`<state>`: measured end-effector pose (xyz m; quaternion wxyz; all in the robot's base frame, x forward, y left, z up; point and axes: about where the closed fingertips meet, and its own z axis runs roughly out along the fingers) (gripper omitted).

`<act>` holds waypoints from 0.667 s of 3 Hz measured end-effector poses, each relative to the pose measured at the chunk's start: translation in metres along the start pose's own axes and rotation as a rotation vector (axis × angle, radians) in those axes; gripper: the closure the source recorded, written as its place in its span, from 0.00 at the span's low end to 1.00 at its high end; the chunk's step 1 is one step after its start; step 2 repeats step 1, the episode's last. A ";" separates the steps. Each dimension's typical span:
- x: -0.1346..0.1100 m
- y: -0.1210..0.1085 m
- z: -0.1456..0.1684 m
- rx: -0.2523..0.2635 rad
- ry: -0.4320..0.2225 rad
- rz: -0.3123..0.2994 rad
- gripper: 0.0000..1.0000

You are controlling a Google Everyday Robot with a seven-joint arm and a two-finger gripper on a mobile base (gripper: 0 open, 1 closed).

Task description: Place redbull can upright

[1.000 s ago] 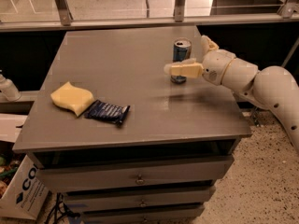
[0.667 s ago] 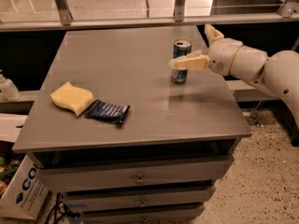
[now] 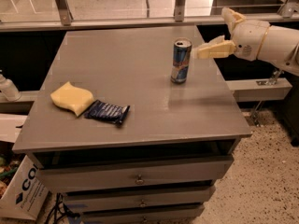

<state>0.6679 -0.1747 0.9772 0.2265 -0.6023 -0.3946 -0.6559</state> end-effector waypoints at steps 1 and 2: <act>0.000 0.000 0.000 -0.001 0.000 0.000 0.00; 0.000 0.000 0.000 -0.001 0.000 0.000 0.00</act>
Offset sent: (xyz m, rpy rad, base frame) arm 0.0000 0.0000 0.0000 0.0000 0.0000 0.0000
